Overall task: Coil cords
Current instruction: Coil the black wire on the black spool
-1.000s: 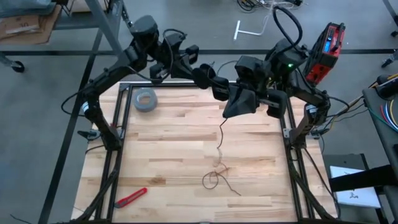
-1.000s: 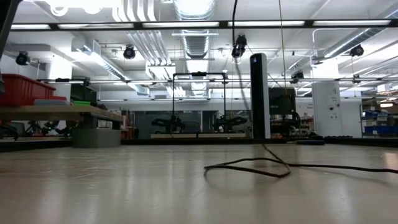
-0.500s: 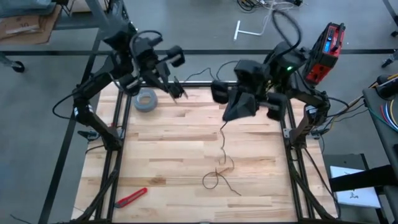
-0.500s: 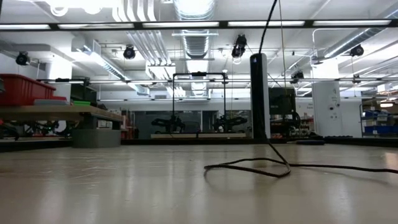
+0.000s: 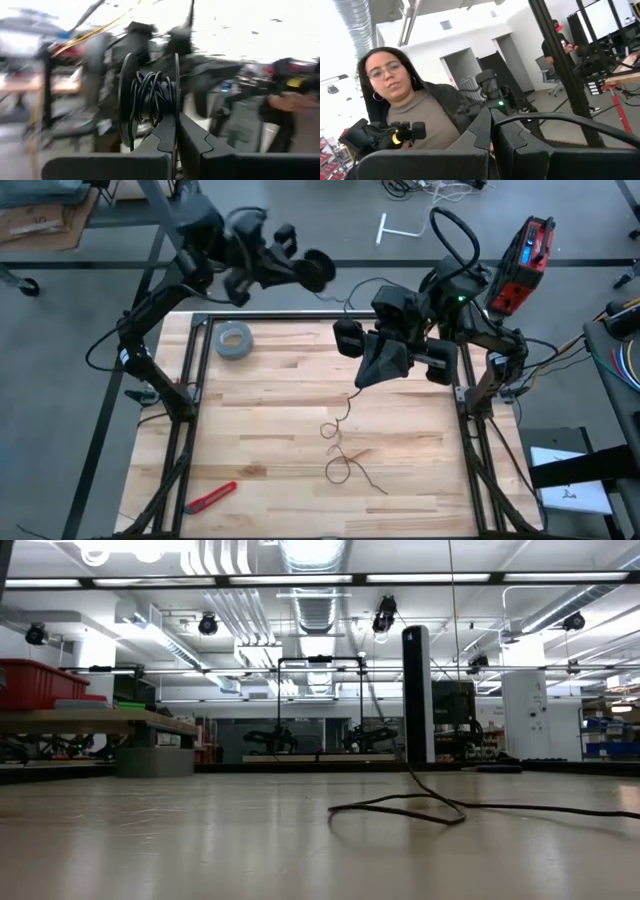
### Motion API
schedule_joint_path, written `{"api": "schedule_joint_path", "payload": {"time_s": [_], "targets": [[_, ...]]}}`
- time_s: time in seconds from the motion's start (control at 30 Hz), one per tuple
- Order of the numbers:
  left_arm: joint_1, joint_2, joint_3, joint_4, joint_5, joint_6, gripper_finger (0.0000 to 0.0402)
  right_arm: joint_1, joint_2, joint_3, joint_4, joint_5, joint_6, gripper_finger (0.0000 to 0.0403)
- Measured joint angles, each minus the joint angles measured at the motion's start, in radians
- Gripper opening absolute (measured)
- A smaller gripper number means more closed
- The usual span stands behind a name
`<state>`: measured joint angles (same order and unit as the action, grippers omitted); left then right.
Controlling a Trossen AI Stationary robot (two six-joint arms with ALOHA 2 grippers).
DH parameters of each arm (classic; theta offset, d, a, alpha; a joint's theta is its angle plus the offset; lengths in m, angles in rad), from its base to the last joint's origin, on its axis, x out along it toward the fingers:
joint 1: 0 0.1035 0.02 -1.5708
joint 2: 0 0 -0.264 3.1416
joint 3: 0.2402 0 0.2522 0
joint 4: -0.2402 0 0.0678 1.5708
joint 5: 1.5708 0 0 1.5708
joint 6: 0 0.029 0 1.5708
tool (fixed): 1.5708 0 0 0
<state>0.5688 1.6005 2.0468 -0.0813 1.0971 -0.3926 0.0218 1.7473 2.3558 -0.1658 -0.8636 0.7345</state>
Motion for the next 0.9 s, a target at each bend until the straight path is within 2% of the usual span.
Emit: {"api": "schedule_joint_path", "payload": {"time_s": [0.1, 0.2, 0.33, 0.43, 0.53, 0.67, 0.9], "targets": [[0.004, 0.018, -0.002, -0.130, -0.020, 0.067, 0.0000, 0.005, -0.002, 0.000, 0.000, 0.000, 0.000, 0.0000], [0.004, 0.035, -0.002, -0.209, 0.052, 0.097, 0.0000, 0.005, -0.002, 0.000, 0.000, 0.000, -0.001, 0.0000], [0.001, 0.052, -0.002, -0.305, 0.068, 0.119, 0.0000, 0.004, -0.002, 0.000, 0.000, 0.000, 0.004, 0.0000], [0.001, 0.076, -0.003, -0.363, 0.133, 0.130, 0.0000, 0.004, -0.003, 0.000, 0.016, 0.000, 0.015, 0.0000], [-0.011, 0.098, -0.006, -0.388, 0.157, 0.120, 0.0000, 0.004, -0.004, 0.000, 0.026, 0.000, 0.025, 0.0000], [-0.037, 0.141, -0.007, -0.399, 0.287, 0.129, 0.0000, 0.004, -0.004, 0.000, 0.023, -0.001, 0.032, 0.0000], [-0.052, 0.153, -0.007, -0.361, 0.345, 0.122, 0.0000, 0.004, -0.005, 0.000, 0.023, -0.008, 0.032, 0.0000]]}}
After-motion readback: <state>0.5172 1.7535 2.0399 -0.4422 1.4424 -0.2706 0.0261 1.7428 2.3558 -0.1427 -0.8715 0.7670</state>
